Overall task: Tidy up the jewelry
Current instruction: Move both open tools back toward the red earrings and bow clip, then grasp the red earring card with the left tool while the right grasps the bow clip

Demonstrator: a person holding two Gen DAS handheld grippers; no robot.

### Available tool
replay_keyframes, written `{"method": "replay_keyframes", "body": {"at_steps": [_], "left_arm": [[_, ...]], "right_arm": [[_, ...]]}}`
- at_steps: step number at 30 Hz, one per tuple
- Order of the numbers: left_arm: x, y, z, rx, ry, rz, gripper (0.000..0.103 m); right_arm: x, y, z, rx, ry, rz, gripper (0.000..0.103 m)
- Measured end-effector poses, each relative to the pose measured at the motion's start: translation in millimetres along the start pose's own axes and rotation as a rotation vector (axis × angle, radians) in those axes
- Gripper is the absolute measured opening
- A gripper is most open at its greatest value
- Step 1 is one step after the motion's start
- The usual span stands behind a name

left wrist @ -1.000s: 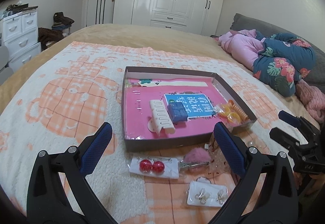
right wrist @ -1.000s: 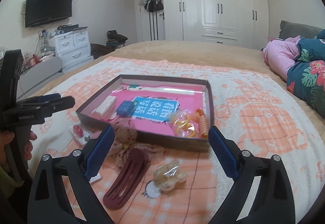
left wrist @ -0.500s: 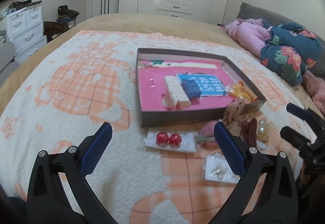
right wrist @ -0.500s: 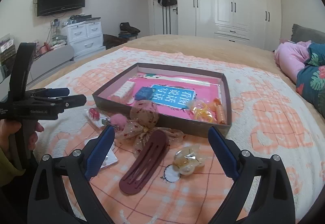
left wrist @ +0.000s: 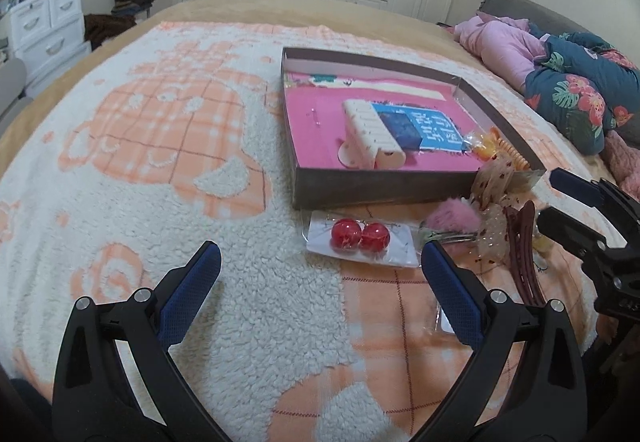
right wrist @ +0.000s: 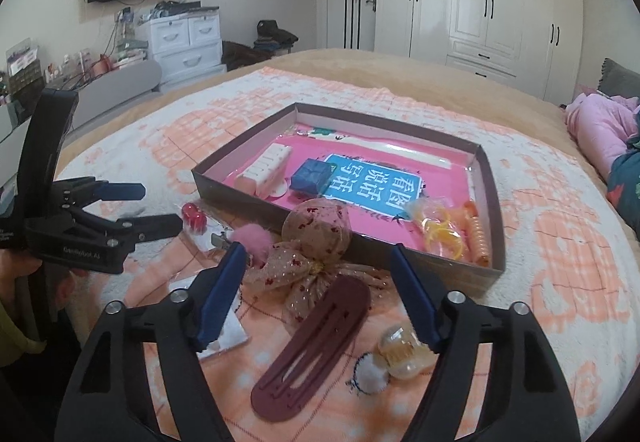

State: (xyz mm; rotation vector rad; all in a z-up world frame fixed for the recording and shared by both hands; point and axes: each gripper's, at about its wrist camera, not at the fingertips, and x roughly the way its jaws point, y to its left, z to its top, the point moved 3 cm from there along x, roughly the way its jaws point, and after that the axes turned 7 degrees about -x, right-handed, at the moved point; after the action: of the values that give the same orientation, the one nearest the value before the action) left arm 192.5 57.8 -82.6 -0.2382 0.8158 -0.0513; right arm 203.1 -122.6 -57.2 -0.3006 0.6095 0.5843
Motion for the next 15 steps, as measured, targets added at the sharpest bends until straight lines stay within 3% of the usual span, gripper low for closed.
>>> {"method": "replay_keyframes", "body": {"at_steps": [3, 9, 13, 15], "left_arm": [[9.4, 4.7, -1.1, -0.068, 0.046, -0.072, 0.092], [16.5, 5.2, 0.5, -0.138, 0.070, -0.144, 0.091], [21.4, 3.9, 3.2, -0.164, 0.077, -0.151, 0.091], [23.1, 4.7, 5.5, -0.190, 0.078, -0.153, 0.091]], "right_arm": [[8.5, 0.2, 3.0, 0.002, 0.017, 0.008, 0.064], [24.3, 0.1, 7.1, 0.012, 0.037, 0.021, 0.062], [34.6, -0.1, 9.3, 0.018, 0.050, 0.025, 0.060], [39.4, -1.9, 10.4, 0.037, 0.056, 0.031, 0.054]]}}
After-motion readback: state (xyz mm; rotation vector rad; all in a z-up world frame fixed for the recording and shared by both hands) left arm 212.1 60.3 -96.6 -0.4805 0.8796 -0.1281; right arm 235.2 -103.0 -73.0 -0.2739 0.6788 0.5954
